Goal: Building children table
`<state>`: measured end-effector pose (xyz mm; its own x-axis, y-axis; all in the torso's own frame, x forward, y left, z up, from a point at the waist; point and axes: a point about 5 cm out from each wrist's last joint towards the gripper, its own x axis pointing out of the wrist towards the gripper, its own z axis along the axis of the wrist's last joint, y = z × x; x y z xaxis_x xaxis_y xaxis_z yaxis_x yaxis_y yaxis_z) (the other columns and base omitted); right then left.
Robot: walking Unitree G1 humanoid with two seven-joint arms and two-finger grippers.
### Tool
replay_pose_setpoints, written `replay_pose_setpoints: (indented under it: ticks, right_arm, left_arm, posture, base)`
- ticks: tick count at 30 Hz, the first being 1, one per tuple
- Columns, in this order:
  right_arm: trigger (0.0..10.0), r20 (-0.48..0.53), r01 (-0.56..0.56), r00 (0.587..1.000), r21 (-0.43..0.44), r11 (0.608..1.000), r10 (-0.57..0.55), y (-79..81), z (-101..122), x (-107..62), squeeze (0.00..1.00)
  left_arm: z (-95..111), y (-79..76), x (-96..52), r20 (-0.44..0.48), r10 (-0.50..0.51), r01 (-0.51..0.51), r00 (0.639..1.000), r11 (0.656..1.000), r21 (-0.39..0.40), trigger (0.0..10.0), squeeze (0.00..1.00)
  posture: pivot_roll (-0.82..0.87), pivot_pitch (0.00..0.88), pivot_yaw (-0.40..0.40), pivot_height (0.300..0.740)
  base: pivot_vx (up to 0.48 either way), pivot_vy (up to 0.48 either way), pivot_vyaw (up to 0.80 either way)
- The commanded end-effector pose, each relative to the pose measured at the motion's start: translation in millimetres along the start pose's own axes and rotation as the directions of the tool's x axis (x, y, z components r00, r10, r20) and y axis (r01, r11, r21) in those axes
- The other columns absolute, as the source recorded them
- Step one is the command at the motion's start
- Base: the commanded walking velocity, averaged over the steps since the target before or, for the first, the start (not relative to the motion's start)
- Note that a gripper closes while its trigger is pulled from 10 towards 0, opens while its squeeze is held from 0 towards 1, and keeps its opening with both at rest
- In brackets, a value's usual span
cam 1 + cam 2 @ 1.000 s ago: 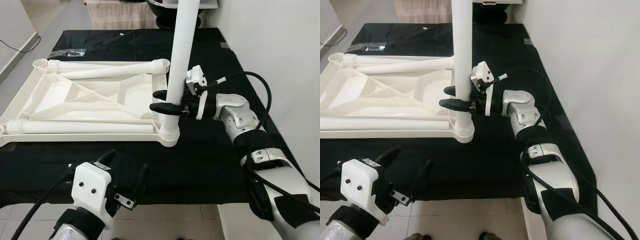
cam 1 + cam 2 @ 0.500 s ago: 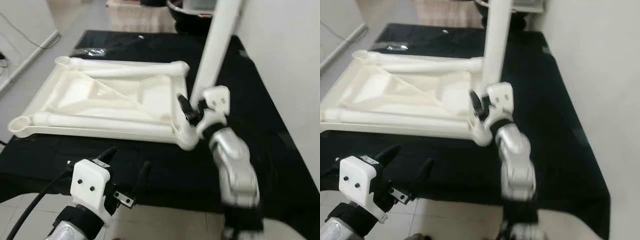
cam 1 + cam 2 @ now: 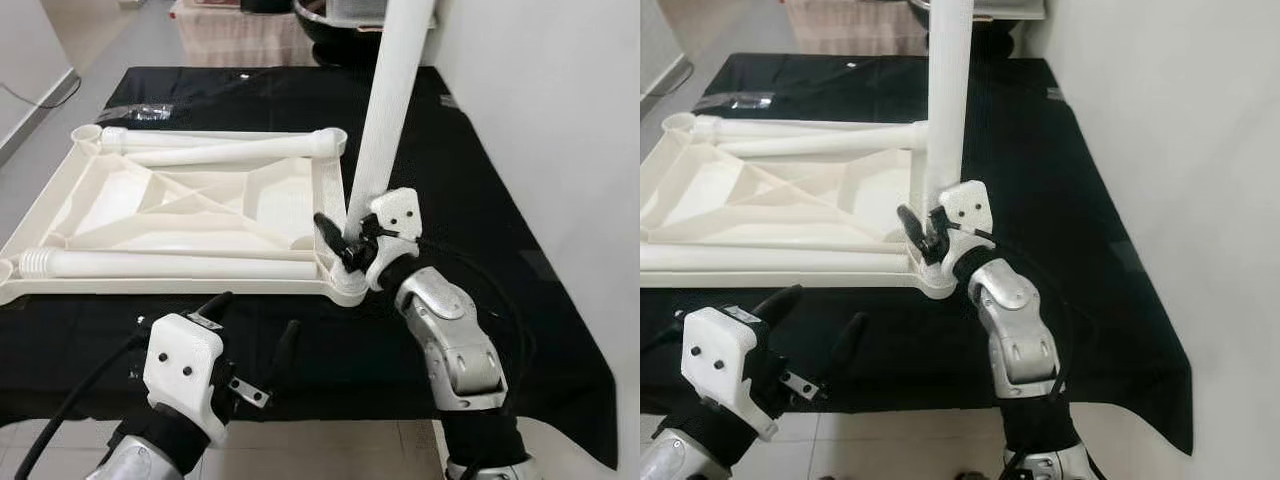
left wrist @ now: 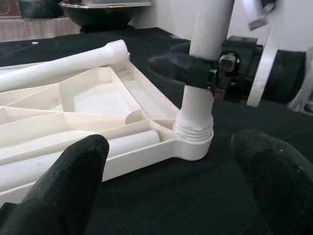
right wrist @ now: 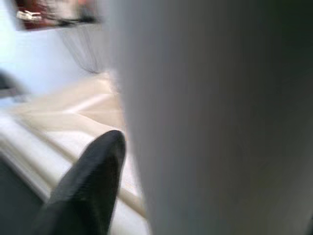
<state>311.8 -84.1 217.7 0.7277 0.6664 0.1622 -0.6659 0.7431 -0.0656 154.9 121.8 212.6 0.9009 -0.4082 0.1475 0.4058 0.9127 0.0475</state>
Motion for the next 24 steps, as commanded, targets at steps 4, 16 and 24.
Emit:
replay_pose_setpoints:
  ticks: [4,16,24]
  right_arm:
    - [10.0,-0.004,-0.224,0.975,-0.052,0.973,0.224,-1.8,3,-0.8,1.0]
    - [10.0,-0.01,-0.436,0.9,-0.01,0.9,0.436,-48.5,22,22.1,0.0]
    - [10.0,-0.024,-0.615,0.788,-0.002,0.788,0.615,-51.8,35,36.8,0.0]
  left_arm:
    - [-4,-1.1,0.2,-0.029,0.001,-0.001,1.0,1.0,-0.017,10.0,0.0]
    - [-3,-1.6,-2.0,-0.032,0.01,-0.011,0.999,1.0,-0.017,10.0,0.0]
    - [-5,-1.7,-4.5,-0.039,0.018,-0.018,0.999,1.0,-0.017,10.0,0.0]
  posture:
    - [0.13,0.164,-0.047,0.74]
    - [0.16,0.188,-0.055,0.74]
    - [0.18,0.208,-0.054,0.74]
  base:
    - [0.0,0.0,0.0]
    - [0.0,0.0,0.0]
    - [0.0,0.0,0.0]
